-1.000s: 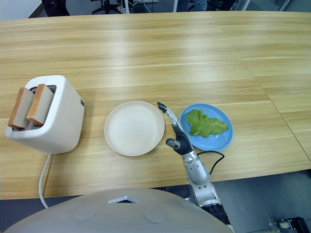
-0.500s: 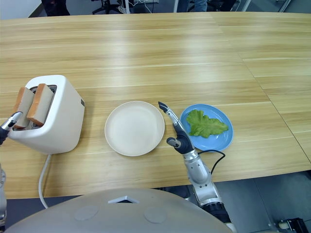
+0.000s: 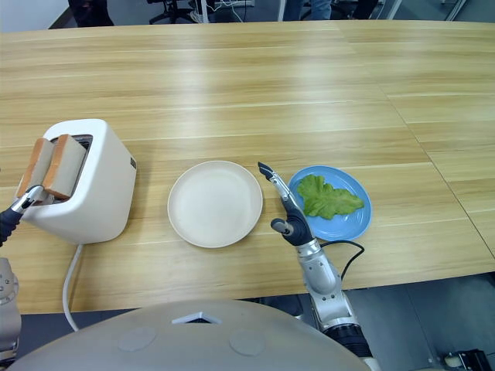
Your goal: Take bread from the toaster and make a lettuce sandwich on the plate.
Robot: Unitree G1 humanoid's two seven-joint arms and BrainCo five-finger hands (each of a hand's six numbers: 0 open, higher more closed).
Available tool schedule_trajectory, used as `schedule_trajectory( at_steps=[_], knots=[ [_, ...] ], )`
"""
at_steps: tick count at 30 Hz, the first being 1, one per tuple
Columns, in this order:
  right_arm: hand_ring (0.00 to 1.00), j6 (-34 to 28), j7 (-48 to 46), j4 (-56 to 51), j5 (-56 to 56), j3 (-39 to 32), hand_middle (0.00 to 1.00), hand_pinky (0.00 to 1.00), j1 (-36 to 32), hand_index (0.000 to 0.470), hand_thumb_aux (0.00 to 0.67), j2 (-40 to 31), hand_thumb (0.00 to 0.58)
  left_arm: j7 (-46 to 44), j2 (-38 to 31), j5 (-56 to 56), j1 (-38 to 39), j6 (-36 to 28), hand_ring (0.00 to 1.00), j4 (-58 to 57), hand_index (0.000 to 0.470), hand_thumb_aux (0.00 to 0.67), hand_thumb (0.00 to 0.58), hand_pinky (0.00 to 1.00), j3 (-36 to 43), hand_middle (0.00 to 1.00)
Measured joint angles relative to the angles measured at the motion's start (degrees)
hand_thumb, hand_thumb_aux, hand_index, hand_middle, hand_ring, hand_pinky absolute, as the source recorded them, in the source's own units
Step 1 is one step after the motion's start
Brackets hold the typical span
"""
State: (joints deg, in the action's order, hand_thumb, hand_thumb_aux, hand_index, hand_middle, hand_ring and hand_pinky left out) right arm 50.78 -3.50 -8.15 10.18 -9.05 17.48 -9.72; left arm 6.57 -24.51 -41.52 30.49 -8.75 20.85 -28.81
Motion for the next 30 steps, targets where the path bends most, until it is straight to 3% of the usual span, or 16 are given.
schedule_trajectory(
  at_steps=[18,20,21,23,25,26,30],
  knots=[
    [0.00,0.00,-0.02,-0.03,0.00,-0.03,0.00,0.00,-0.19,0.000,0.000,0.31,0.000,0.77,-1.29,-2.78,-4.71,-0.91,0.00,0.04,0.002,0.003,0.005,0.00,4.71,0.00],
    [0.00,0.00,-0.02,-0.04,0.00,-0.04,0.00,0.00,-0.23,0.000,0.000,0.32,0.000,0.78,-1.61,-3.14,-4.85,-1.04,0.00,-0.02,0.007,0.011,0.018,0.00,4.89,0.00],
    [0.00,0.00,-0.02,-0.04,0.00,-0.03,0.00,0.00,-0.24,0.000,0.000,0.33,0.000,0.79,-1.66,-3.23,-4.97,-1.05,0.00,-0.03,0.049,0.071,0.116,0.00,5.00,0.00],
    [0.00,0.00,-0.02,-0.04,0.00,-0.05,0.00,0.00,-0.30,0.000,0.000,0.35,0.000,0.78,-1.78,-3.37,-5.50,-1.04,0.00,-0.19,0.041,0.060,0.100,0.00,5.62,0.00],
    [0.00,0.00,-0.02,-0.04,0.00,-0.04,0.00,0.00,-0.33,0.000,0.000,0.36,0.000,0.81,-1.84,-3.47,-5.56,-1.13,0.00,-0.73,0.005,0.008,0.014,0.00,6.08,0.00],
    [0.00,0.00,-0.02,-0.04,0.00,-0.04,0.00,0.00,-0.33,0.000,0.000,0.36,0.000,0.80,-1.85,-3.47,-5.55,-1.25,0.00,-1.11,0.000,0.000,0.000,0.00,6.13,0.00],
    [0.00,0.00,-0.01,-0.04,0.00,-0.01,0.00,0.00,-0.02,0.000,0.000,0.36,0.000,0.87,-2.19,-3.44,-4.93,-1.32,0.00,-2.13,0.000,0.000,0.000,0.00,6.08,0.00]
  ],
)
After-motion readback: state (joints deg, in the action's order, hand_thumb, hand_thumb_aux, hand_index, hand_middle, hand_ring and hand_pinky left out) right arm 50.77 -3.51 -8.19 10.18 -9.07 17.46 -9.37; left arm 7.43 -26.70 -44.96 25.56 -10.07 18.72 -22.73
